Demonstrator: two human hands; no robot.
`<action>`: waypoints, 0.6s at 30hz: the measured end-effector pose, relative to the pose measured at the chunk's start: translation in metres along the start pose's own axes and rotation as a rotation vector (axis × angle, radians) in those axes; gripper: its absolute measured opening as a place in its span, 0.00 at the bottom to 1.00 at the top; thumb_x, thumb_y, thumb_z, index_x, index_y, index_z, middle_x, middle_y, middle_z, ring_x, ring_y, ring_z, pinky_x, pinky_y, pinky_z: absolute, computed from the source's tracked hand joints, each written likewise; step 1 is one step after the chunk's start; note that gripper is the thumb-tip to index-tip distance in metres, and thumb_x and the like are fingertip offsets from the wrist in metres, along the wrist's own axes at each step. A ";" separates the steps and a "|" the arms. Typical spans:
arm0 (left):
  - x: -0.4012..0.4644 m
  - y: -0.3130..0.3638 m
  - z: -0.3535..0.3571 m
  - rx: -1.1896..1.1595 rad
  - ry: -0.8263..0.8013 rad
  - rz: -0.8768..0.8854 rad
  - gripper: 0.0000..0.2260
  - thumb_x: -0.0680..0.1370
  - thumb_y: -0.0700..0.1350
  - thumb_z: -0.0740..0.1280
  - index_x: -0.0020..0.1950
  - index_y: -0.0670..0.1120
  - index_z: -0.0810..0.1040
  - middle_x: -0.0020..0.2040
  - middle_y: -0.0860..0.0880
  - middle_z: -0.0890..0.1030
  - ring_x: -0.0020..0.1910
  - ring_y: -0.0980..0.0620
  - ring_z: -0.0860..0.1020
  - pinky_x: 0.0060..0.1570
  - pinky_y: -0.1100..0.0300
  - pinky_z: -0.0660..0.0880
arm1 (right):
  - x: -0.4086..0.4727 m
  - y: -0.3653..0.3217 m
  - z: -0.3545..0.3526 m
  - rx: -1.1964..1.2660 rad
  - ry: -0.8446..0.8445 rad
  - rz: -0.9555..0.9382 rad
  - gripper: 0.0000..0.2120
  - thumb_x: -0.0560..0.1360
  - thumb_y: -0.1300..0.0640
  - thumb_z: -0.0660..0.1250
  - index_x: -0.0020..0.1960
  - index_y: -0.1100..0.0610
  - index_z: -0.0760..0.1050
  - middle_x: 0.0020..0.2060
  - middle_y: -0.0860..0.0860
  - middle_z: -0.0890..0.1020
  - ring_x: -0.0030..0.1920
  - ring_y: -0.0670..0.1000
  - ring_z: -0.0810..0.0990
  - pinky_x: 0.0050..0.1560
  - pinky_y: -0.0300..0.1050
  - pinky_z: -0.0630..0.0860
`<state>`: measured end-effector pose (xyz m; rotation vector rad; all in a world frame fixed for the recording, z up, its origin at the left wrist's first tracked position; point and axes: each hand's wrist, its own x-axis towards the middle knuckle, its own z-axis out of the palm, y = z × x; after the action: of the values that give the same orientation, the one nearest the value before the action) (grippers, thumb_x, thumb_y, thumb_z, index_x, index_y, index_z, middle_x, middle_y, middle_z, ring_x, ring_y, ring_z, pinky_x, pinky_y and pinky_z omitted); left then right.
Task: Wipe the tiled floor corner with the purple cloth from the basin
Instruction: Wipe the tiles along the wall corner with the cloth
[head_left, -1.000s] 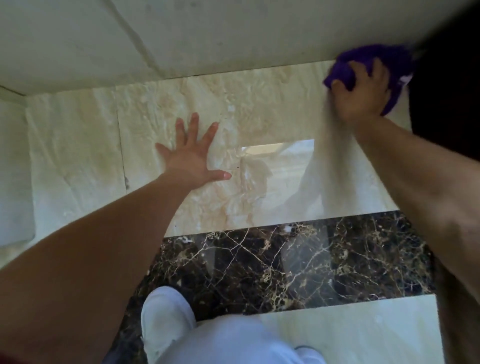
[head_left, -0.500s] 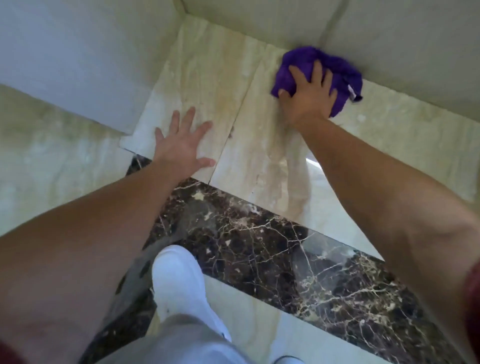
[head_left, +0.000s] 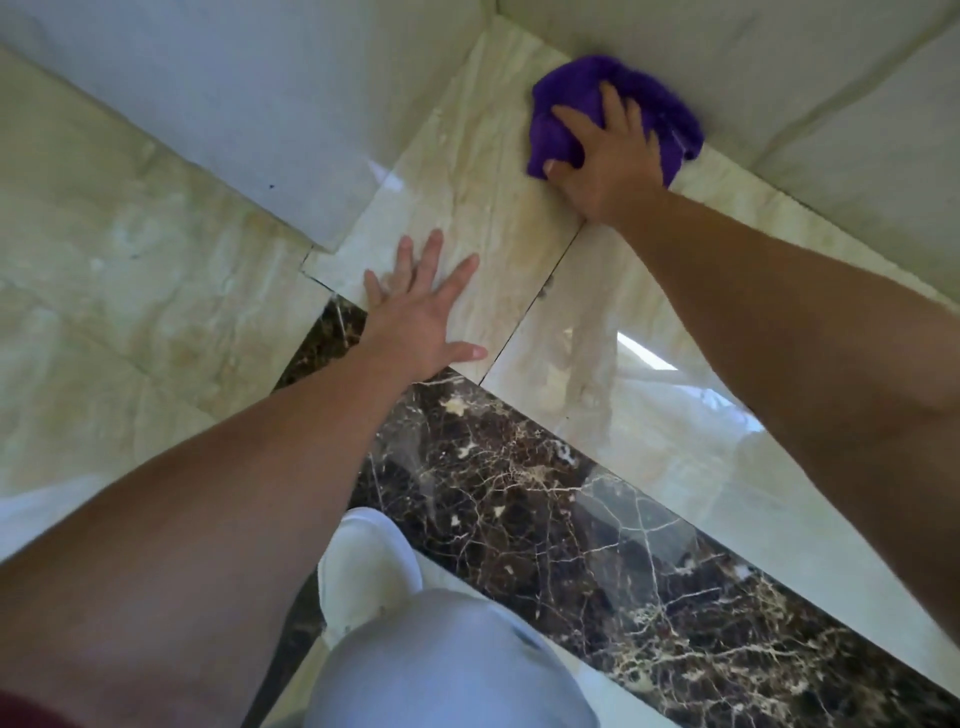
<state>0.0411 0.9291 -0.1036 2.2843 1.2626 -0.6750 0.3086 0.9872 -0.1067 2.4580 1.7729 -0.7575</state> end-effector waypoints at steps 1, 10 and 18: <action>0.001 -0.001 0.001 0.004 0.000 0.000 0.50 0.72 0.72 0.64 0.79 0.61 0.32 0.80 0.47 0.27 0.79 0.39 0.30 0.75 0.27 0.43 | 0.007 -0.008 0.000 -0.006 0.000 -0.018 0.31 0.79 0.39 0.60 0.79 0.39 0.55 0.82 0.53 0.46 0.81 0.61 0.46 0.78 0.63 0.48; 0.002 0.001 -0.011 -0.021 -0.053 -0.004 0.48 0.74 0.64 0.70 0.81 0.61 0.38 0.82 0.47 0.31 0.81 0.39 0.34 0.78 0.33 0.45 | 0.075 -0.067 -0.009 0.014 -0.071 -0.164 0.35 0.73 0.38 0.66 0.77 0.40 0.60 0.81 0.55 0.53 0.78 0.65 0.58 0.76 0.59 0.59; -0.098 -0.084 0.022 0.024 0.021 -0.386 0.44 0.74 0.68 0.66 0.82 0.57 0.46 0.83 0.40 0.43 0.82 0.34 0.42 0.76 0.30 0.49 | 0.067 -0.084 -0.013 0.119 -0.142 -0.134 0.33 0.71 0.50 0.75 0.74 0.47 0.68 0.79 0.58 0.56 0.79 0.60 0.57 0.78 0.48 0.56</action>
<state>-0.0810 0.8936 -0.0738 2.0869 1.7368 -0.7985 0.2537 1.0807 -0.0994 2.3049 1.9059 -1.0495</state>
